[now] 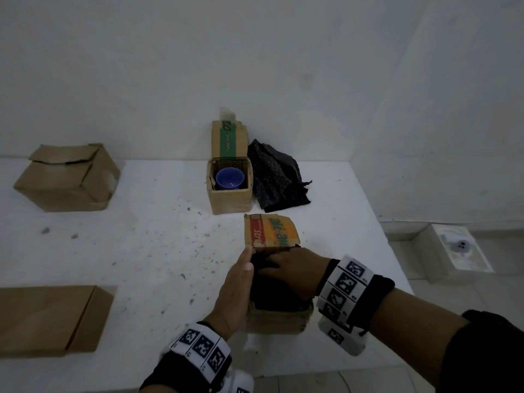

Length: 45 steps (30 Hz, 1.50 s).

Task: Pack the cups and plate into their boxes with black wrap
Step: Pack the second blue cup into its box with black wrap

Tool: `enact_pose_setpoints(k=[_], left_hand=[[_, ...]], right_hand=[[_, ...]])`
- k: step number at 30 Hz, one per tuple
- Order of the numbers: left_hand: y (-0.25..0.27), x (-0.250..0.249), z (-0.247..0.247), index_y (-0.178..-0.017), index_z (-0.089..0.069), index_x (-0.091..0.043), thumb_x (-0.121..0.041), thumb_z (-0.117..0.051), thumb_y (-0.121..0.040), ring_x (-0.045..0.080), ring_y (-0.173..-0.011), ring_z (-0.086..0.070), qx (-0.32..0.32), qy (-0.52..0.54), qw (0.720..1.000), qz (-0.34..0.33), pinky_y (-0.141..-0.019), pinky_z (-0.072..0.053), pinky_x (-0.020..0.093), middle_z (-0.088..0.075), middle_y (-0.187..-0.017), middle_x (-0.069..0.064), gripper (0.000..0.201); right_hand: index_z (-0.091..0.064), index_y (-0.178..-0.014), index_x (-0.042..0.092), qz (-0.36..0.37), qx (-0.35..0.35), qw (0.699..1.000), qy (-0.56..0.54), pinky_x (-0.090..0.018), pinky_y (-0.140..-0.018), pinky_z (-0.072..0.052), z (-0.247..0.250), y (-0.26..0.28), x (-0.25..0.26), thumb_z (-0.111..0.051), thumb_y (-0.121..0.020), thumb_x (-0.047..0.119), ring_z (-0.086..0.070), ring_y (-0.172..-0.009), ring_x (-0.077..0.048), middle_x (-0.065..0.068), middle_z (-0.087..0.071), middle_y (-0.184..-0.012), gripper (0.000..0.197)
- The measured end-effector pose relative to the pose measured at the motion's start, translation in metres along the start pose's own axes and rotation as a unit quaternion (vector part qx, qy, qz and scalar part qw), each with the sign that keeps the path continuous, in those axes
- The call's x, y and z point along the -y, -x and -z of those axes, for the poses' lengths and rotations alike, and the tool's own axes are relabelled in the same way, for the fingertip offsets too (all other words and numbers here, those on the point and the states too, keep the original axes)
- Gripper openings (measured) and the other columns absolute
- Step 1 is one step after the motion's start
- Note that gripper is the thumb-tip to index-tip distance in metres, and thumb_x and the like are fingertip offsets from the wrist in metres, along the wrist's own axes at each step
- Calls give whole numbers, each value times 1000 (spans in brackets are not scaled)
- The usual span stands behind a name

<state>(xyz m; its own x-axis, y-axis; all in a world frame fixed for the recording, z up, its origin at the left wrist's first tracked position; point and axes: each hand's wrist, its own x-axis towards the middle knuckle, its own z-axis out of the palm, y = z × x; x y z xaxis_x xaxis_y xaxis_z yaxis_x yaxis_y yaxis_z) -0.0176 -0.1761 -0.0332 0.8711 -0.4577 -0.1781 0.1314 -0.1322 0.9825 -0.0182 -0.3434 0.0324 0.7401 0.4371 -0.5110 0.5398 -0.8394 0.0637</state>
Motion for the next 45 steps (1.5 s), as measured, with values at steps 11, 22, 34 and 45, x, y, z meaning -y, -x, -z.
enact_pose_setpoints(k=[11,22,34,45], left_hand=[[0,2,-1,-134,-17,-51,-78,-26,-72,2,-139,-20,4,-18,1000,-7,-118,-19,41,-20,-151,-17,68],[-1,-7,-1,-137,-19,-40,-70,-32,-75,5,-139,-21,15,92,996,4,-114,-20,29,-22,-149,-13,70],[1,-8,5,-132,-16,-43,-89,-32,-58,1,-136,-17,43,38,998,-14,-115,-15,29,-17,-142,-21,88],[-4,-2,9,-145,-13,-26,-66,-29,-75,3,-138,-16,62,15,998,-21,-119,-14,37,-14,-150,-14,83]], right_hand=[[-34,-142,21,-47,-57,990,-117,-44,-105,-33,-7,8,16,-63,-84,25,-40,-124,-32,-12,-39,-140,66],[-9,-150,8,-243,-78,940,-227,-44,-116,5,-32,7,67,6,-70,54,3,-144,-37,-26,-1,-155,93],[-45,-126,8,-249,-146,918,-274,-43,-99,-41,-20,-3,55,-60,-82,33,-42,-117,-33,-16,-43,-127,53],[-24,-143,8,-326,-99,866,-366,-44,-112,-27,-35,-21,60,-34,-79,48,-27,-135,-33,-18,-28,-147,76]])
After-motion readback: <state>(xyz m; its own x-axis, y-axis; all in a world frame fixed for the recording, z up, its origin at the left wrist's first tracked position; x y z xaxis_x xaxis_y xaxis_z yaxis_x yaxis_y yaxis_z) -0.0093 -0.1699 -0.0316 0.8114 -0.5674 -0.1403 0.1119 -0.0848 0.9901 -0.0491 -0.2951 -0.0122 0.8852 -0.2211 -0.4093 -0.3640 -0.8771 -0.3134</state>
